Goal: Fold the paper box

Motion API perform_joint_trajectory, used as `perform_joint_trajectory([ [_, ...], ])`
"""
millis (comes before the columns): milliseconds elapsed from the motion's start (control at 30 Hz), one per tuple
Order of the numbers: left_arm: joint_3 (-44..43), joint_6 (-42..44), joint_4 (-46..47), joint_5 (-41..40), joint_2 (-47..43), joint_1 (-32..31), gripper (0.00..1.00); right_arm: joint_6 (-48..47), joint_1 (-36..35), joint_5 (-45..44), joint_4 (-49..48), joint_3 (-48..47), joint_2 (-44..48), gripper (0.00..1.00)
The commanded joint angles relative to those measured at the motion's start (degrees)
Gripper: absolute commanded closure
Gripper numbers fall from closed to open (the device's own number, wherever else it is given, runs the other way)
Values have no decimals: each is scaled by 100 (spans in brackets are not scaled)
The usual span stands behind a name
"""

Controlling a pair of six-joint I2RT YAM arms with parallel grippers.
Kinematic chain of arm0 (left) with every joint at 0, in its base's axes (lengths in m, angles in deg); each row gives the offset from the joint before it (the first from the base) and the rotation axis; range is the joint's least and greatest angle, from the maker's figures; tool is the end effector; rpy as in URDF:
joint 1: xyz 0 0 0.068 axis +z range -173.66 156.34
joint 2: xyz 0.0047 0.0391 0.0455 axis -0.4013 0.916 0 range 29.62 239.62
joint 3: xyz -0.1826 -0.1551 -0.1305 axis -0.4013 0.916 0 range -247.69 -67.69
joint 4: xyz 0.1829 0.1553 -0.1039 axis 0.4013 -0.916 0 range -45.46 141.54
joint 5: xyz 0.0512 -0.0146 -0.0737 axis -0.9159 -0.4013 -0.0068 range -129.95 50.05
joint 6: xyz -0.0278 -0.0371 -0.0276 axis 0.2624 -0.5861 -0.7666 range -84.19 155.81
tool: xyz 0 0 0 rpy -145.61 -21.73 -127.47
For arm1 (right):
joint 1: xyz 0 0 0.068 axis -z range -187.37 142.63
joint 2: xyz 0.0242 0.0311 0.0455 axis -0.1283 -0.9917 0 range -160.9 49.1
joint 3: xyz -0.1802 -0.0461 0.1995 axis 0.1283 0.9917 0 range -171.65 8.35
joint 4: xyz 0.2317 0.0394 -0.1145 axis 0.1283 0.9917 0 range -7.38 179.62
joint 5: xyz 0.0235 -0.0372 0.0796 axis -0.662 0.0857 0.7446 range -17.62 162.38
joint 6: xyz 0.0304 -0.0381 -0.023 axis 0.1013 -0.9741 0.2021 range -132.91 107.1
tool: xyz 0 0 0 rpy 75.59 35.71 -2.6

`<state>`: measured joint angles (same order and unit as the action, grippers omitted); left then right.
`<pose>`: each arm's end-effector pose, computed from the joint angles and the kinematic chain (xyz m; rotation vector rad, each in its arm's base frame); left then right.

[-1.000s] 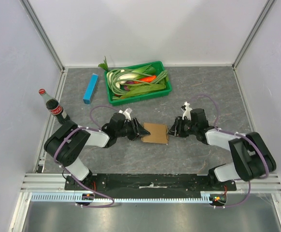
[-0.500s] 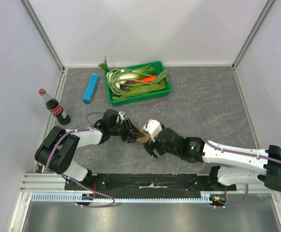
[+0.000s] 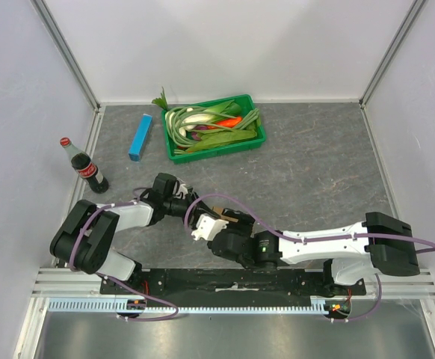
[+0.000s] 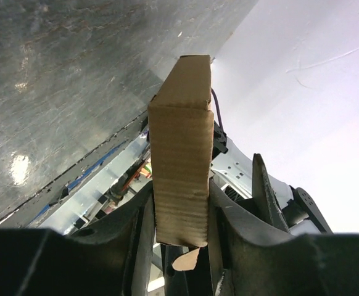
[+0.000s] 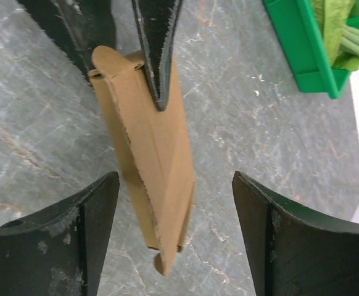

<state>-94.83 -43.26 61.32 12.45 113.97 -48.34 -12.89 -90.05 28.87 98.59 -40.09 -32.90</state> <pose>0.2080 -0.1265 0.1322 0.6989 -2.3835 1.4887 0.0606 0.2799 0.2135 -1.1739 1.8102 -0.1196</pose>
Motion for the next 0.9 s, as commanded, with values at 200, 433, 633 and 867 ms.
perform_joint_trajectory([
  [200,138,-443,200,560,-86,113,57,-599,243,8,-937,204,-88,27],
  [433,165,-425,252,560,-33,175,63,-511,287,395,-1227,309,-290,22],
  [633,252,-504,314,640,-156,219,67,-475,278,98,-1816,634,-176,22],
  [867,437,-759,481,789,-534,254,67,-880,287,-386,-3069,1082,-177,27],
])
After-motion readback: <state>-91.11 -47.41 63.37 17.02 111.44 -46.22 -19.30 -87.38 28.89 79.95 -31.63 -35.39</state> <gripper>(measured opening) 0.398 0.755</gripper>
